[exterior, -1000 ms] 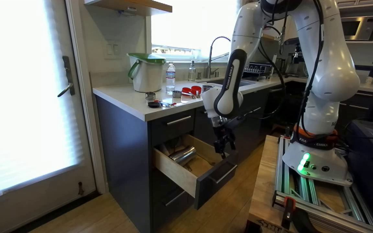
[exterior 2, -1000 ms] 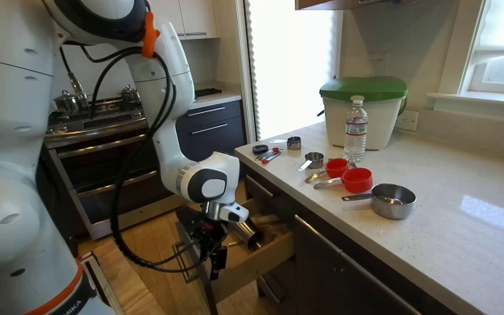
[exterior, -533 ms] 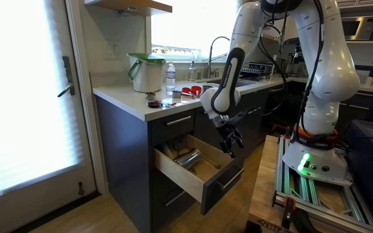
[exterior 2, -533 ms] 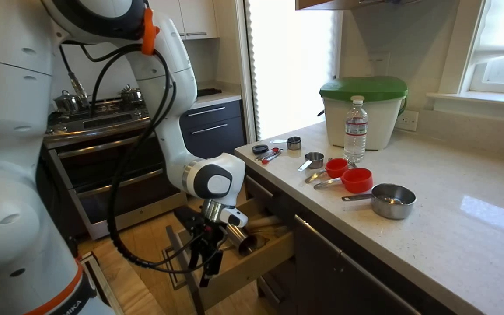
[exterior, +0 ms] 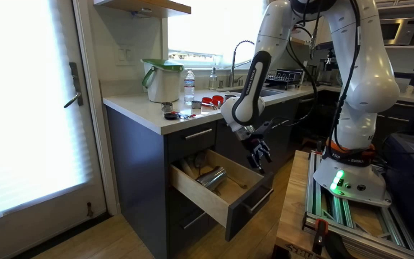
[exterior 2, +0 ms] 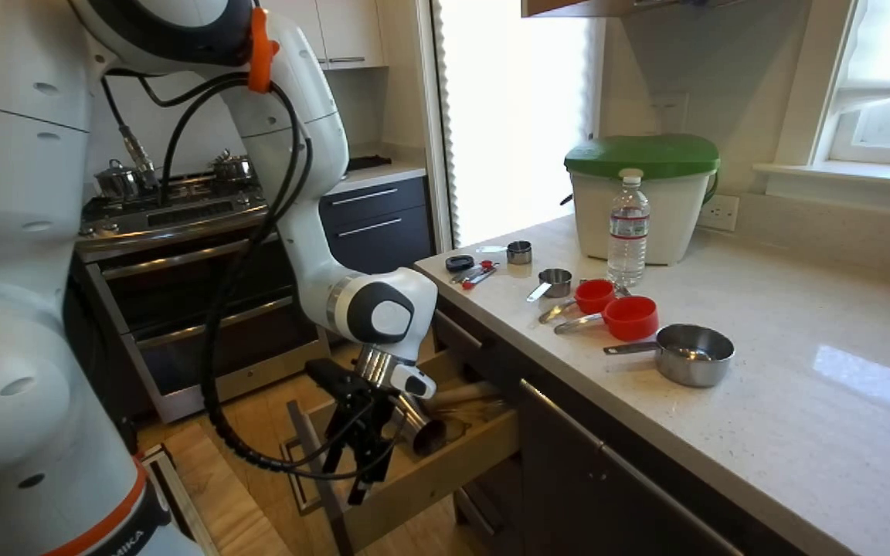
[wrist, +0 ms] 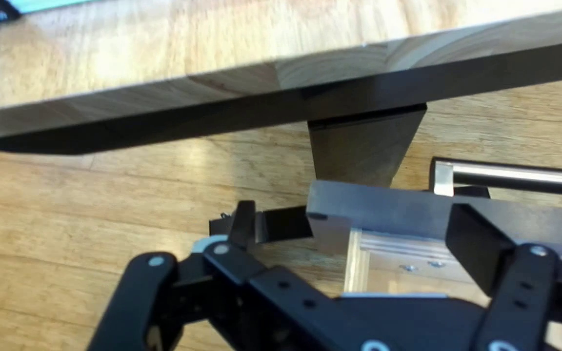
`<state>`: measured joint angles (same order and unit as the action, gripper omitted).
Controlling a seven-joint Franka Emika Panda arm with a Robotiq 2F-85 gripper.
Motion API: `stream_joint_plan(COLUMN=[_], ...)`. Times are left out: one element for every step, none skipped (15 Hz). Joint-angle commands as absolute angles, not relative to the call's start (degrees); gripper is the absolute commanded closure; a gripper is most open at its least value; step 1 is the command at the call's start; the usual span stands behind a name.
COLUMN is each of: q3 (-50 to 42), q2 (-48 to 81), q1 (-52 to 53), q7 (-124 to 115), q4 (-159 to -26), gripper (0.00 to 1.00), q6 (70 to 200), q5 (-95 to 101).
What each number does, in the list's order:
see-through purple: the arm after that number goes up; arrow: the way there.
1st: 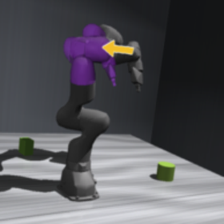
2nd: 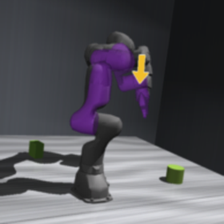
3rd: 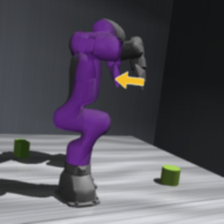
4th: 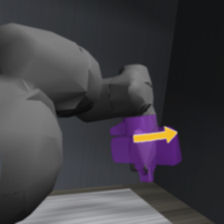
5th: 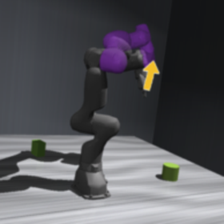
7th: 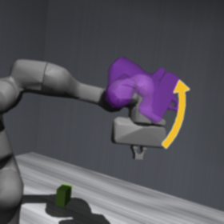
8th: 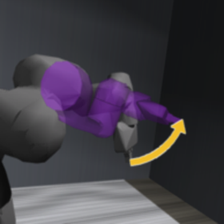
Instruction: Open the second far left drawer from the top fully
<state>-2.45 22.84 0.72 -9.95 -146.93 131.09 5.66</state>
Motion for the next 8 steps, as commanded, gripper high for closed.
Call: stream_joint_plan(q3=[-1.4, -1.1, -0.8, -0.5, -0.4, -0.4, -0.7, -1.2], q2=[12.4, 9.5, 6.9, 4.0, 1.0, -1.7, -4.8, -7.6], q1=[0.4, 0.2, -0.1, -0.5, -0.8, -1.1, -1.4, -1.3], q7=[-4.8, -3.2, -1.4, 0.8, 3.5, 6.5, 10.3, 14.3], q4=[-151.1, -151.9, -152.3, -152.9, -153.4, -153.9, -154.4, -154.8], gripper=[0.00, 0.00, 0.00, 0.00, 0.00, 0.00, 0.00, 0.00], q6=[134.8, 135.0, 135.4, 135.3, 135.1, 134.9, 134.1, 133.5], q5=[5.0, 4.8, 4.4, 3.8, 2.9, 1.7, -0.3, -2.6])
